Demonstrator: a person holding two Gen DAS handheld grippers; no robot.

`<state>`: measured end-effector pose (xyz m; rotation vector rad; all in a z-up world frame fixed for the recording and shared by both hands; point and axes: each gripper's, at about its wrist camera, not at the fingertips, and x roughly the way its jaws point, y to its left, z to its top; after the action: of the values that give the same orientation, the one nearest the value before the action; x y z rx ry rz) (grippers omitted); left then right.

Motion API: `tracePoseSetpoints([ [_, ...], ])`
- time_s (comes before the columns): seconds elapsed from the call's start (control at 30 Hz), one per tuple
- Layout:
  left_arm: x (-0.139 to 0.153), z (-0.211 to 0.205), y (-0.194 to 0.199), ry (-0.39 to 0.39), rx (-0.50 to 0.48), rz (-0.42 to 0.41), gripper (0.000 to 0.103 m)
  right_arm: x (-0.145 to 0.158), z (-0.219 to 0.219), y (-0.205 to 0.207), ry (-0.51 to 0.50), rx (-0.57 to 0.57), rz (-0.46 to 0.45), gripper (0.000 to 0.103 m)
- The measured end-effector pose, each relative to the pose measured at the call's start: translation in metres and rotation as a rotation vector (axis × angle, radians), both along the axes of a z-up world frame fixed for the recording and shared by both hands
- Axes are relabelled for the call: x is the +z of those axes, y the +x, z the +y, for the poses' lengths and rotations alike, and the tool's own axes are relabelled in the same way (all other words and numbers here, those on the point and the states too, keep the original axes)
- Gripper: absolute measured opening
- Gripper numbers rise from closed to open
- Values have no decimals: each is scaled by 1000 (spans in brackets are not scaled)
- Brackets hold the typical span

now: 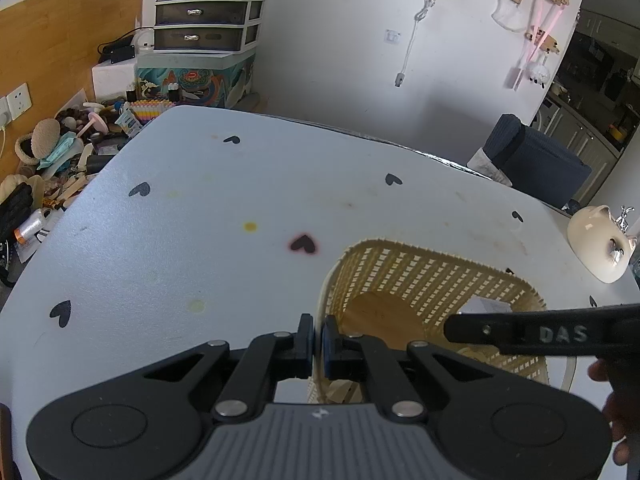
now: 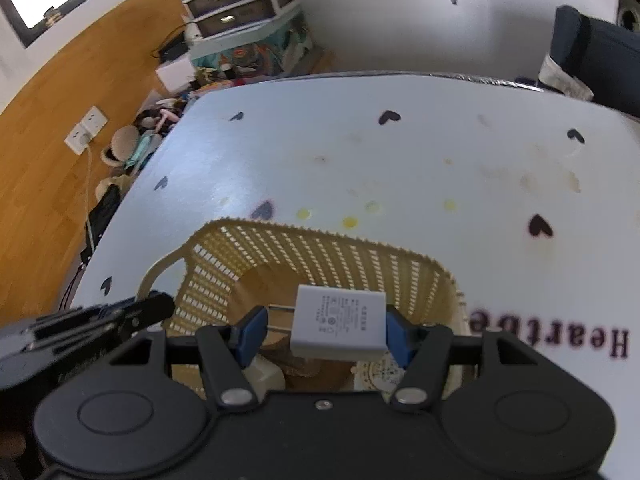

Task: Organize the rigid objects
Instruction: 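Carry the charger block with the right tool and release it into the basket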

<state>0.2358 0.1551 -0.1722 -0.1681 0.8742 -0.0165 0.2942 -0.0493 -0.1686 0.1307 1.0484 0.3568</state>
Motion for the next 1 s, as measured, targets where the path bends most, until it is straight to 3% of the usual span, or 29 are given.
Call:
tracePoseSetpoints([
  [0.3,0,1,0,-2,0,0,4,-4,2,8,-18,-78,-2,67],
  [1.0,0,1,1,-1,2,2,4,13,4,-10,11,-25,-21,70],
])
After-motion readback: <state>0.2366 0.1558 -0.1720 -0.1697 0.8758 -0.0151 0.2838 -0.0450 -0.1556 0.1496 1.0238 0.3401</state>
